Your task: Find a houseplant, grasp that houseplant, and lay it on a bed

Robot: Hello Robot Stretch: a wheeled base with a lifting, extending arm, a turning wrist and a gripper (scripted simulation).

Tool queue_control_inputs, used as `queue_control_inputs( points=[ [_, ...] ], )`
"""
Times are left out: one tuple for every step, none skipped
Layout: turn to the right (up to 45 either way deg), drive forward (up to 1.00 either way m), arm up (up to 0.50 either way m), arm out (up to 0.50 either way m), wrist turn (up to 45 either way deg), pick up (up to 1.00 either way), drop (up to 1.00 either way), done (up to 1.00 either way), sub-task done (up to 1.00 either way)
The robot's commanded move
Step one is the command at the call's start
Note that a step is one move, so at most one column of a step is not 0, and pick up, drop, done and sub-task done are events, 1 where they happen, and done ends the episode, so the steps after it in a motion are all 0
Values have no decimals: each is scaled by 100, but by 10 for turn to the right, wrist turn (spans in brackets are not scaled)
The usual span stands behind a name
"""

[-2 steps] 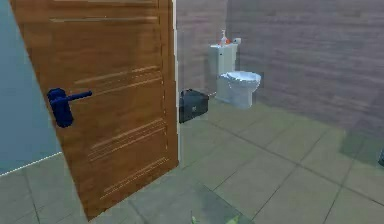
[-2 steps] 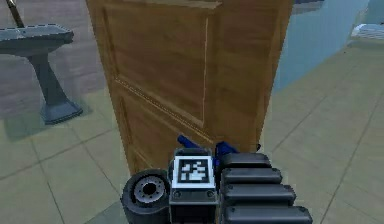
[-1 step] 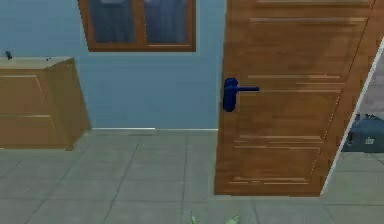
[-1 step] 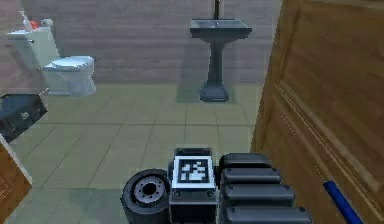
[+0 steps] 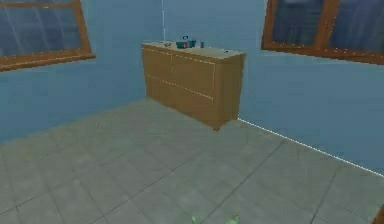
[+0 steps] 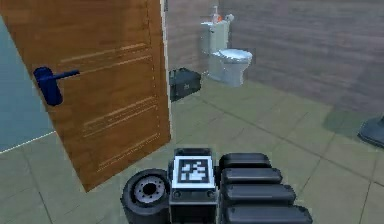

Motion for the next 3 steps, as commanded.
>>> queue_control_inputs(
  points=[
    [-240, 0, 0, 0, 0, 0, 0, 0, 0],
    [-30, 0, 0, 0, 0, 0, 0, 0, 0],
    [0, 10, 0, 0, 0, 0, 0, 0, 0]
  ],
)
